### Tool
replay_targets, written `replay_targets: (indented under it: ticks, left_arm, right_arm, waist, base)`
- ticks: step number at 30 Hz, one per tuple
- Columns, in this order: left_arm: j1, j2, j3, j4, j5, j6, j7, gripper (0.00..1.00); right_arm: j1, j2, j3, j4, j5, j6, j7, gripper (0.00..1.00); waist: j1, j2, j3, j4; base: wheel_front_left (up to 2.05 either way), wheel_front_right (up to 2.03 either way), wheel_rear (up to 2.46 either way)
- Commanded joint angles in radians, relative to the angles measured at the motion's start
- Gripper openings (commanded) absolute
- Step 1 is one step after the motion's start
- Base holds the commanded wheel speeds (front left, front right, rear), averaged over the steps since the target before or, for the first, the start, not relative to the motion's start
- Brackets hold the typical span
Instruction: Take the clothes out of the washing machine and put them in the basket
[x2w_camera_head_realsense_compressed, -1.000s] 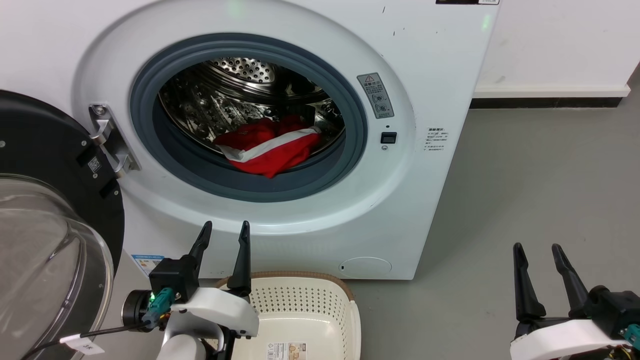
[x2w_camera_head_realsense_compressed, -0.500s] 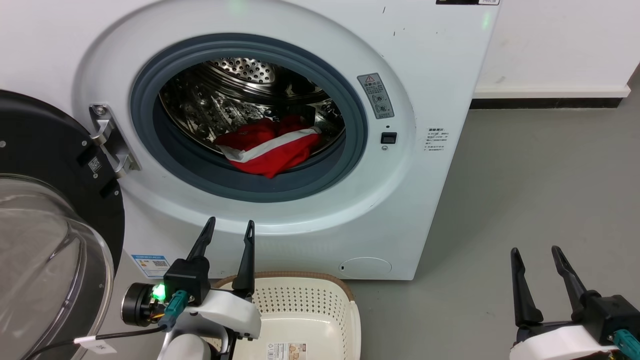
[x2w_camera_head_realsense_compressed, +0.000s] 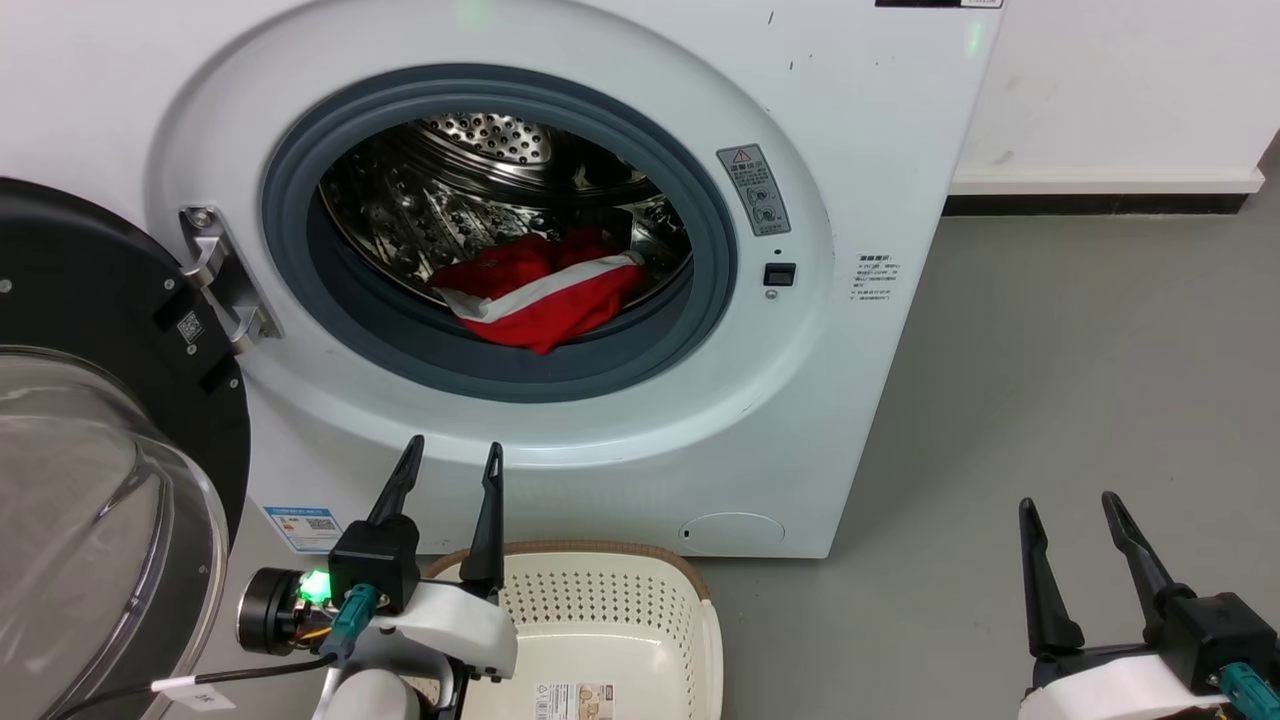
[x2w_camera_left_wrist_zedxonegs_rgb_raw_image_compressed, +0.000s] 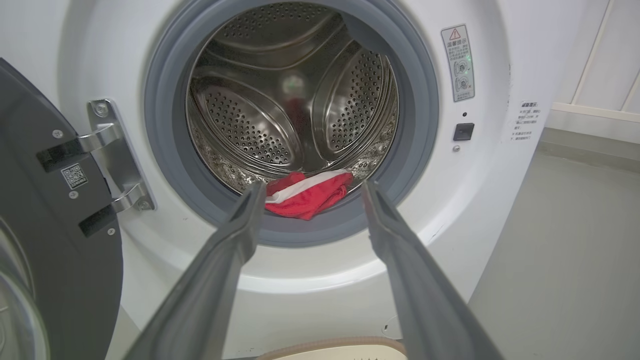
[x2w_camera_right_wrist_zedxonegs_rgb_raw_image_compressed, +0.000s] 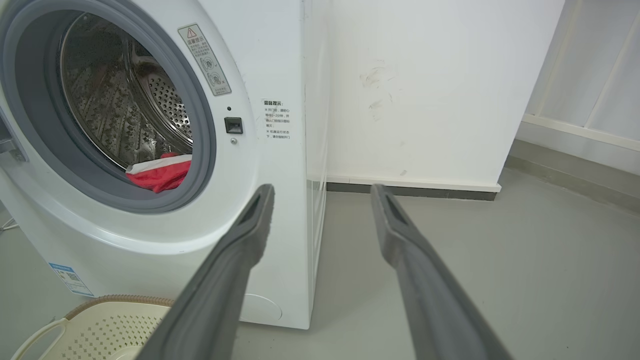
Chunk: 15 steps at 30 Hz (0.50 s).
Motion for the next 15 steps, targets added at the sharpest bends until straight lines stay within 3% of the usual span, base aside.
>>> replay_targets:
  ticks: [1,8,15]
  left_arm:
    - [-0.001,0.001,0.005,0.003,-0.003,-0.001,-0.003,1.00]
    - [-0.008,0.001,0.007,0.008,-0.003,0.008,-0.003,1.00]
    - [-0.104,0.000,0.007,0.031,0.002,0.030,-0.003,1.00]
  right_arm:
    - [0.009,-0.002,0.000,-0.004,0.005,0.000,0.000,1.00]
    - [0.010,-0.002,0.000,-0.003,0.009,0.000,0.000,1.00]
    - [-0.050,-0.002,0.031,-0.025,0.018,0.000,-0.002,1.00]
  waist:
    - [0.0000,-0.0001,0.002,-0.001]
    - [0.0000,-0.0001,0.010,-0.001]
    - [0.0000,-0.0001,0.110,-0.037]
  base:
    - [0.00,0.00,0.00]
    - [0.00,0.00,0.00]
    - [0.00,0.00,0.00]
